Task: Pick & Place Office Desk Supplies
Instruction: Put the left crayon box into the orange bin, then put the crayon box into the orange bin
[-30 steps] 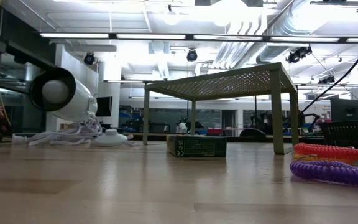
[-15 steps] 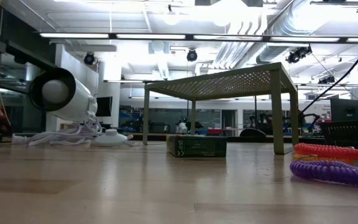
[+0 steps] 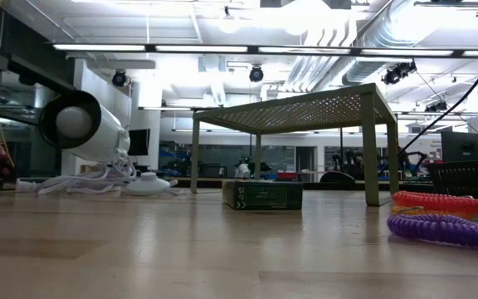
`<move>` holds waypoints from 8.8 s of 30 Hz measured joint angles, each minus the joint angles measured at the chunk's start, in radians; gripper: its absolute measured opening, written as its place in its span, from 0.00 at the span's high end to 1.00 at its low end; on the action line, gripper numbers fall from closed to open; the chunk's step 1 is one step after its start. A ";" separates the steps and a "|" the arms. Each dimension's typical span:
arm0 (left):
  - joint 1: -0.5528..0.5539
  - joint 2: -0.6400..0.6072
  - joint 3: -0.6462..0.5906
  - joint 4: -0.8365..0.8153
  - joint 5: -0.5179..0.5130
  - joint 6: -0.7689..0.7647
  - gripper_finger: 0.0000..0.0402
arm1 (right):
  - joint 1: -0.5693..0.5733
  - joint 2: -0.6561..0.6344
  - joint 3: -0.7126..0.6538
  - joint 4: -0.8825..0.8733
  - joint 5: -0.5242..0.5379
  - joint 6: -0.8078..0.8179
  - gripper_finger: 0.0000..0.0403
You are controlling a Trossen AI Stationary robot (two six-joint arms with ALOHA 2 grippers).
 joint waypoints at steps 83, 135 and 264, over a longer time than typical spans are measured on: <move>0.586 -0.036 0.015 0.319 0.017 0.992 0.73 | 0.000 0.000 0.000 0.000 0.000 0.000 0.79; 1.095 -0.296 -0.724 1.413 0.883 1.058 0.73 | 0.000 0.000 0.000 0.000 0.000 0.000 0.79; 1.283 -0.180 -0.807 1.500 0.684 0.705 0.73 | 0.000 0.000 0.000 0.000 0.000 0.000 0.79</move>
